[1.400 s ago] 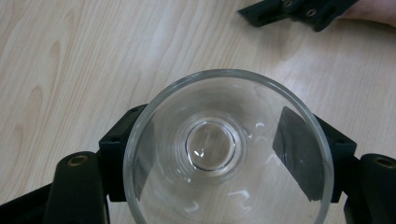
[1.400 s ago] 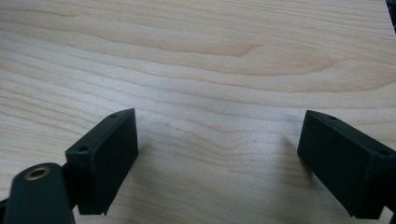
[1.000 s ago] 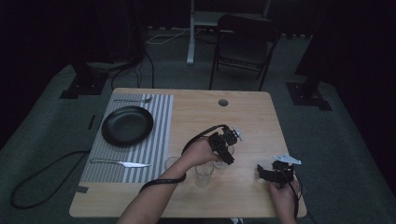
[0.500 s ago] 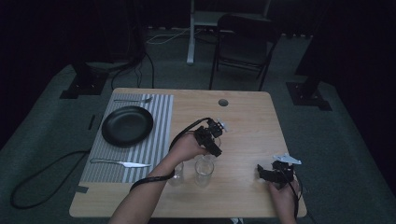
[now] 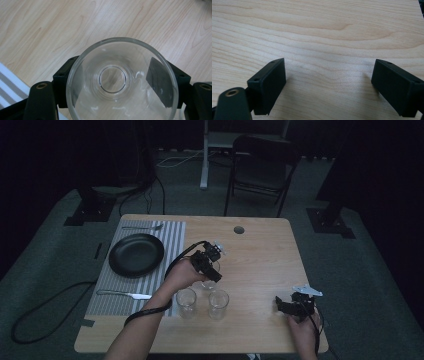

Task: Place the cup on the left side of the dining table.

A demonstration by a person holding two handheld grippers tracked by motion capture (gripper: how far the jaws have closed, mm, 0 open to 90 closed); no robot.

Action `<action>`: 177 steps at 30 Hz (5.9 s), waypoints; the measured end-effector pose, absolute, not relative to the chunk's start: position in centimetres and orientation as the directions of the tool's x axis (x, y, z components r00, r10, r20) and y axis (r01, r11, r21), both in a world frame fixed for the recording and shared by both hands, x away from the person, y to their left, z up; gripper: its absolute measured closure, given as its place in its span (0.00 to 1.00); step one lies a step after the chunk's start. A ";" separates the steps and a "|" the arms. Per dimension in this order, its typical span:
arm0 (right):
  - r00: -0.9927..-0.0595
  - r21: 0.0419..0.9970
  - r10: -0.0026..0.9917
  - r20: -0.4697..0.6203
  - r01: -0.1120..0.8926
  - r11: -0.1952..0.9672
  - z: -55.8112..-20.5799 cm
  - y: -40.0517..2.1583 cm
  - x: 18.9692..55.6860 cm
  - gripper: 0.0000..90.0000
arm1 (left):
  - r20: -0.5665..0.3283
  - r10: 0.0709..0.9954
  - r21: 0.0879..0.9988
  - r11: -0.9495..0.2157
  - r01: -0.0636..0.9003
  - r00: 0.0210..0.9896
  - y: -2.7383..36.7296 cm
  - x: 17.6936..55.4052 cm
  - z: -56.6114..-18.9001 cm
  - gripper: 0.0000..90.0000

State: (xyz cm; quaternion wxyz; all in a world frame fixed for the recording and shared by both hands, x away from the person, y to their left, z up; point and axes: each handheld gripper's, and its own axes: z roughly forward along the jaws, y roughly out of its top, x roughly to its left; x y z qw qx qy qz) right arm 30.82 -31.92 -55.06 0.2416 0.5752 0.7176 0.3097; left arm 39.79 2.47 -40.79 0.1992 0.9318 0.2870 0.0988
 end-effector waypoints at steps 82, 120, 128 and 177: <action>-0.218 0.722 0.976 0.010 0.677 0.144 -55.1 -31.9 30.8 0.14 | 0.002 0.858 0.548 -0.430 0.718 0.513 21.1 39.5 -45.4 0.00; -0.218 0.722 0.976 0.010 0.676 0.144 -55.1 -31.9 30.8 0.14 | -0.029 0.930 0.574 -0.285 0.767 0.367 25.8 33.5 -50.0 0.00; -0.219 0.722 0.976 0.009 0.677 0.145 -55.1 -31.9 30.8 0.14 | -0.035 0.943 0.590 -0.248 0.768 0.331 27.3 32.2 -51.2 0.00; -0.213 0.723 0.977 0.011 0.677 0.139 -55.0 -31.9 30.7 0.14 | 0.008 0.987 0.688 -0.122 0.715 0.161 31.3 27.6 -54.6 0.00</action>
